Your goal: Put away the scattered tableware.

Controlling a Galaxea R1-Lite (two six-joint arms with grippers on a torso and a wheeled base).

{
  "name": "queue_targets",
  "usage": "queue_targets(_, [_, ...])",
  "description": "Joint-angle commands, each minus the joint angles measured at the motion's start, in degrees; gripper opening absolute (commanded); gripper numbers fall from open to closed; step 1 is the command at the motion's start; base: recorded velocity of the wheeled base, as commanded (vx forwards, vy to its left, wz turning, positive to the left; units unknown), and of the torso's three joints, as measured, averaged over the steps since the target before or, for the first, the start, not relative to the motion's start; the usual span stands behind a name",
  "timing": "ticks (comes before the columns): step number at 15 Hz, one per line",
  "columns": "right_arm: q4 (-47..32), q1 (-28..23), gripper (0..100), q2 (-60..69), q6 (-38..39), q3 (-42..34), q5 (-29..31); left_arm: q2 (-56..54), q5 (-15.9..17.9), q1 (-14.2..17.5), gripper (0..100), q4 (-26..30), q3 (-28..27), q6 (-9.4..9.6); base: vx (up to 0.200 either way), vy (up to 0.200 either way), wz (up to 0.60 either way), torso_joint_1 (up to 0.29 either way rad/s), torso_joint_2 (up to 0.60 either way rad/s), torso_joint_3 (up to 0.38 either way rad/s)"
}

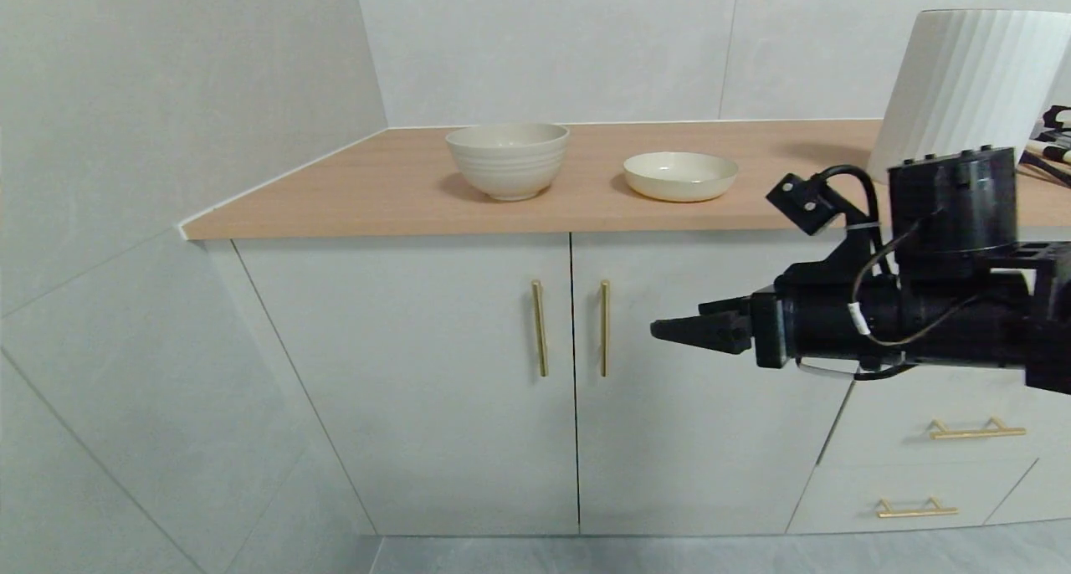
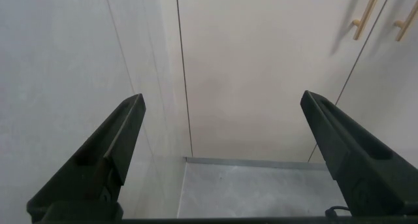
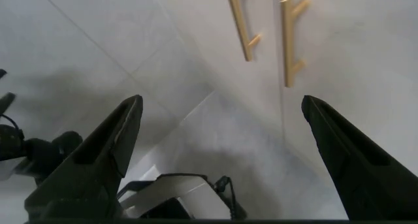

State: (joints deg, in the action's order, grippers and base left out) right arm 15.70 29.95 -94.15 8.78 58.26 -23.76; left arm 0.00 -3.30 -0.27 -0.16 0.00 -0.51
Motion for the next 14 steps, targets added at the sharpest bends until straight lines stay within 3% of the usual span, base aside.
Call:
queue_targets(1, [2.0,1.5,100,-9.4,0.2,3.9,0.0,0.0,0.0,0.0,100,0.0,0.0,-0.02,0.0,0.0,0.0,0.0,0.0,0.0])
queue_targets(5, [12.8,2.7,100,-19.8,1.4,5.4,0.3,0.0,0.0,0.0,100,0.0,0.0,-0.02,0.0,0.0,0.0,0.0,0.0,0.0])
queue_targets(9, [23.2,2.7,100,-24.1,7.4,5.8,1.1,0.0,0.0,0.0,100,0.0,0.0,-0.02,0.0,0.0,0.0,0.0,0.0,0.0])
queue_targets(14, [26.6,2.7,100,-27.1,9.3,7.0,2.0,0.0,0.0,0.0,100,0.0,0.0,-0.02,0.0,0.0,0.0,0.0,0.0,0.0])
